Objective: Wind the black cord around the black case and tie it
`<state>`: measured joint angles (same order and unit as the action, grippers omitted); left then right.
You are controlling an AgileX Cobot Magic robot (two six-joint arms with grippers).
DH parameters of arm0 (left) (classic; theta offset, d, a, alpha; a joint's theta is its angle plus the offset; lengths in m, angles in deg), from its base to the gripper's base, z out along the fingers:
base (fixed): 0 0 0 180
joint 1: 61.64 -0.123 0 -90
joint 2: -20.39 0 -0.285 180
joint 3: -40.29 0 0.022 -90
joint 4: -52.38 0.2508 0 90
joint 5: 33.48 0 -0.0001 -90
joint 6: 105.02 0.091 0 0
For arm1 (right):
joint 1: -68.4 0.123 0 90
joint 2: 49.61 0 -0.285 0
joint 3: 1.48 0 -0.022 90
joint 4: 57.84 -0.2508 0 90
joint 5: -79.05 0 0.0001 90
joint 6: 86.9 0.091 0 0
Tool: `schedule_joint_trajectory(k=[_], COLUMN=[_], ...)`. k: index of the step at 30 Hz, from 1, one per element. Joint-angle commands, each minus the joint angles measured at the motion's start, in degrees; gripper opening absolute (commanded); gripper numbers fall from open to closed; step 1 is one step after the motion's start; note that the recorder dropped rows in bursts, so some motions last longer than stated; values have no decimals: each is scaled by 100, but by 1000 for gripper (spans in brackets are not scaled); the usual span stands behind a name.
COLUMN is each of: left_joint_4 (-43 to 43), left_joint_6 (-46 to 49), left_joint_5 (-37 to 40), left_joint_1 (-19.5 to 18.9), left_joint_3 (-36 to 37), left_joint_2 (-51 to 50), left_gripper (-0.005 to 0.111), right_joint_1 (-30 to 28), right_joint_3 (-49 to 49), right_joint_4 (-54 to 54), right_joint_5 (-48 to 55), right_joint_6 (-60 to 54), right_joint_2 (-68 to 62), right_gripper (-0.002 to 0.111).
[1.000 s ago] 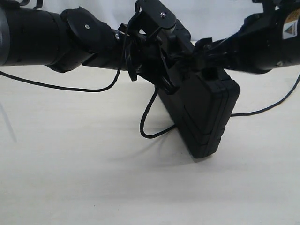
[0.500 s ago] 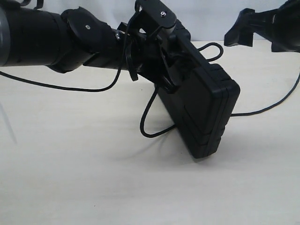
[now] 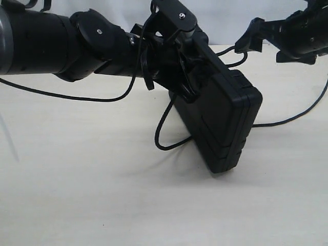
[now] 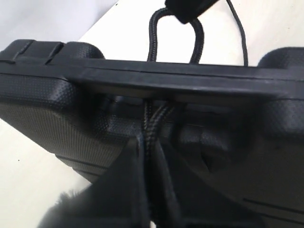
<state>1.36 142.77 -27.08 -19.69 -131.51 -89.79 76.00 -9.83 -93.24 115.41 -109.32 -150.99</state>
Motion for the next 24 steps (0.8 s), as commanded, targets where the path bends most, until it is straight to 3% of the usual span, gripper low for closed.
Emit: schedule_joint_trajectory(k=[1, 7, 16, 24], left_joint_4=[-18, -28, -60, -60], left_joint_6=[12, 312, 323, 323], left_joint_5=[-86, -116, -61, -61], left_joint_1=[20, 146, 182, 182], left_joint_3=[-41, -64, -258, -258], left_joint_2=[0, 0, 0, 0], left_gripper=[0, 0, 0, 0], right_joint_1=[-28, -28, -28, -14], right_joint_3=[45, 45, 45, 45], right_joint_4=[-42, -42, -42, -168], right_joint_5=[-215, -354, -353, 69], right_joint_6=[-96, -85, 126, 112], right_joint_2=[-144, -194, -333, -402], right_gripper=[104, 96, 63, 61])
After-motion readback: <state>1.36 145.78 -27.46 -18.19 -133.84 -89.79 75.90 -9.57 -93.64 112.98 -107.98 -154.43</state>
